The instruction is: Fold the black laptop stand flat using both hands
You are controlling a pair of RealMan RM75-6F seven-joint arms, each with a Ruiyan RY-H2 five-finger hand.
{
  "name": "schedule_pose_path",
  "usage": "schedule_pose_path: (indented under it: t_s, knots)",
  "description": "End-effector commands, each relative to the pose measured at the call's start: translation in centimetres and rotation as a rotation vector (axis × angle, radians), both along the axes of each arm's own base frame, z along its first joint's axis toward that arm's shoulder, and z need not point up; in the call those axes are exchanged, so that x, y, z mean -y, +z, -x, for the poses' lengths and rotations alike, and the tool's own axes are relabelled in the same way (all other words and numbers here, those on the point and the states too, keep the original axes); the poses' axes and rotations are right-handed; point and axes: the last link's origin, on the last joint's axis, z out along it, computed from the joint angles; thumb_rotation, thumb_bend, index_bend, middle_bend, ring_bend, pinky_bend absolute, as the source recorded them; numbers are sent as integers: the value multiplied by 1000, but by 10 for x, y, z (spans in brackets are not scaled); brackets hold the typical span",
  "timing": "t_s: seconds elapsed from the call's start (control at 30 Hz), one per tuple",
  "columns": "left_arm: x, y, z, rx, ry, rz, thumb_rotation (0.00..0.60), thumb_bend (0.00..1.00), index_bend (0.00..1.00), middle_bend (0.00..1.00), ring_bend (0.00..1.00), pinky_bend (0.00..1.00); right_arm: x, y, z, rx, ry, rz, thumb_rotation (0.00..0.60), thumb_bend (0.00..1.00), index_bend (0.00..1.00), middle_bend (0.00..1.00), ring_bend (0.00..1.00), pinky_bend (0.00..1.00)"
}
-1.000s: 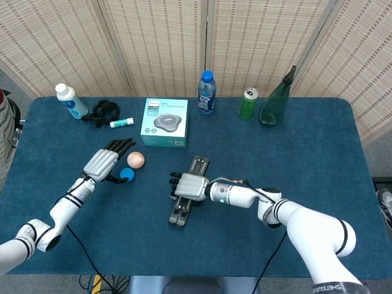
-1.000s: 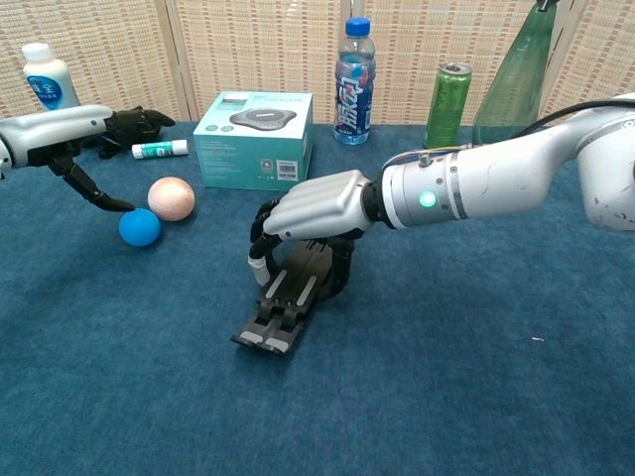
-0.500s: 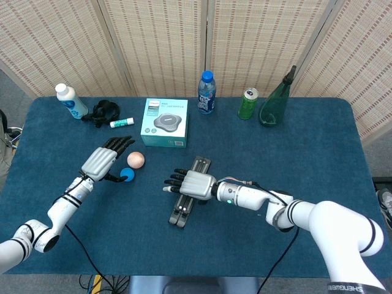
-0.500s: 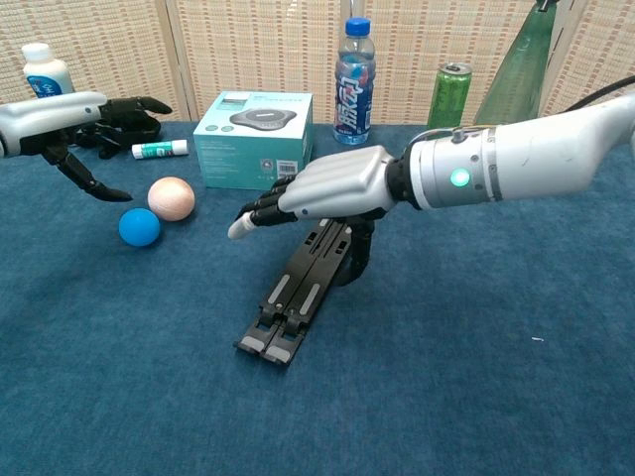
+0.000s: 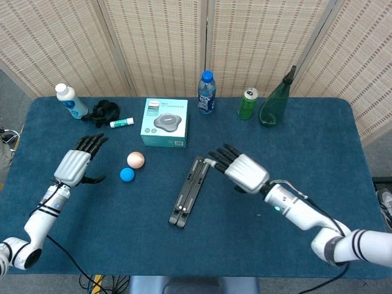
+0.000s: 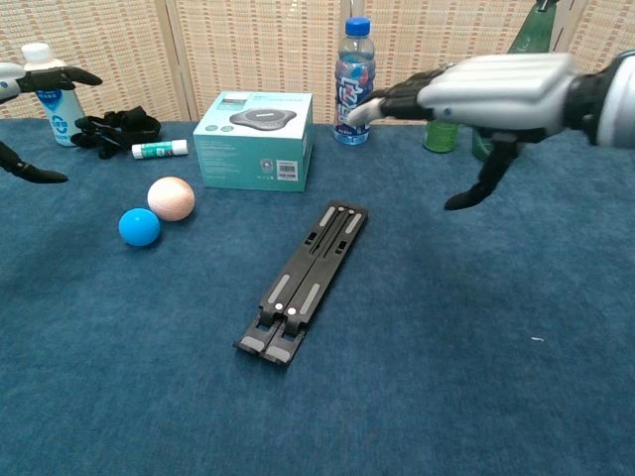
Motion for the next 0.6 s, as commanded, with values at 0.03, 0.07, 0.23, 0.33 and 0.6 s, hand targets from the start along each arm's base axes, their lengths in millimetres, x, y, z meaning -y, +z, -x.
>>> schedule_pose_path:
  t_s: [0.03,0.07,0.23,0.33,0.6]
  knots:
    - [15,17,18,-51,50,-67,600,146,0,0,0,0,-20,44,41,11,-137,174,600,106,0,0,0,0]
    - [19,20,22,-58,66,-82,600,146,0,0,0,0,-24,50,49,15,-161,197,600,106,0,0,0,0]
    - [43,41,42,-66,155,-157,600,146,0,0,0,0,-47,80,89,38,-290,314,600,106,0,0,0,0]
    - [58,54,51,-76,199,-218,600,146,0,0,0,0,-62,95,107,57,-352,380,600,106,0,0,0,0]
    - [92,69,57,-114,246,-306,600,146,0,0,0,0,-103,119,137,68,-458,487,600,106,0,0,0,0]
